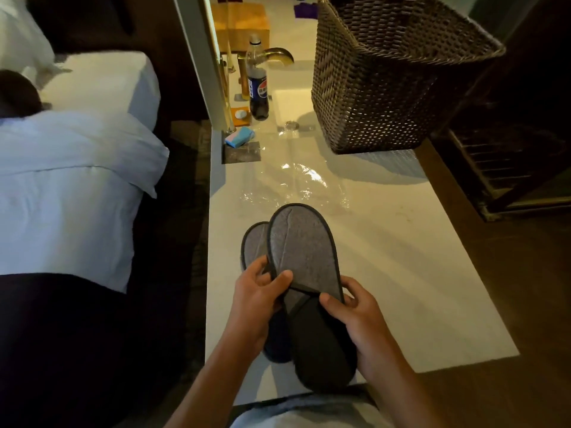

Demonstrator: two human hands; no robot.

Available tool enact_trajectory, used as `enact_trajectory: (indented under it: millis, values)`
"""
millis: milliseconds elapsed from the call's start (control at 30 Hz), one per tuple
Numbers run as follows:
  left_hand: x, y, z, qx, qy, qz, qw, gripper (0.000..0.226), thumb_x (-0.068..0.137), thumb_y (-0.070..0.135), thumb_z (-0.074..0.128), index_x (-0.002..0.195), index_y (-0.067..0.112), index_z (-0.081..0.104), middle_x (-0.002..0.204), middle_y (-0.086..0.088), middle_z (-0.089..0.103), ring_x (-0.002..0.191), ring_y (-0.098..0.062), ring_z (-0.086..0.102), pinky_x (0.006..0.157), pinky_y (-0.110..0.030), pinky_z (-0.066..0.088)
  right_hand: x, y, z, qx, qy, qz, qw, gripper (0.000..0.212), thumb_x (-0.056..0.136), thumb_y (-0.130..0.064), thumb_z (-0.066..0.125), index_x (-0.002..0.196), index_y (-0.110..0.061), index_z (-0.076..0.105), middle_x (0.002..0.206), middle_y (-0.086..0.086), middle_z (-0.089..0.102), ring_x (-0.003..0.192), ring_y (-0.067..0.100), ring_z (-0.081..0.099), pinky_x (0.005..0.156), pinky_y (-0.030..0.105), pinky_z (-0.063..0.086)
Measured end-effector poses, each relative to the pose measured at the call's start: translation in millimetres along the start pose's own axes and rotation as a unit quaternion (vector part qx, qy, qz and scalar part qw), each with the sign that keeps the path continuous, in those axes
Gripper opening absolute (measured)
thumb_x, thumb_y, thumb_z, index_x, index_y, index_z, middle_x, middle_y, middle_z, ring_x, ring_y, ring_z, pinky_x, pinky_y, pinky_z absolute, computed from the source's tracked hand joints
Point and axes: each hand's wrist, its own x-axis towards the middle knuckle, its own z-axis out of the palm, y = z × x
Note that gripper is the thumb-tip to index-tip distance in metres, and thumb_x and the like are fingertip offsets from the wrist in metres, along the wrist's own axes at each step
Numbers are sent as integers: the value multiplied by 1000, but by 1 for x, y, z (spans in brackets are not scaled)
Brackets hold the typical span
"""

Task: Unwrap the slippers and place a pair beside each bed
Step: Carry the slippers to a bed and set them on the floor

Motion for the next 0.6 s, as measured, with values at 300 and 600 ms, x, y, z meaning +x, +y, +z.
enact_trajectory:
  millis: [300, 600]
  values:
    - [-50, -10, -17, -45, 44, 43, 997, 30, 90, 9, 64, 120, 13, 60, 101, -9, 78, 96, -25, 75, 73, -33, 62, 0, -15, 16, -63, -87, -23, 994, 27, 90, -26, 68, 117, -25, 64, 103, 10, 76, 91, 25, 76, 70, 39, 63]
    - [-121, -51, -25, -108, 219, 74, 967, 58, 91, 7, 63, 142, 25, 43, 102, -4, 78, 93, -22, 76, 71, -34, 63, -11, 18, 33, -169, -223, -23, 960, 31, 90, -25, 67, 121, -26, 63, 117, 6, 72, 108, 24, 69, 92, 48, 58]
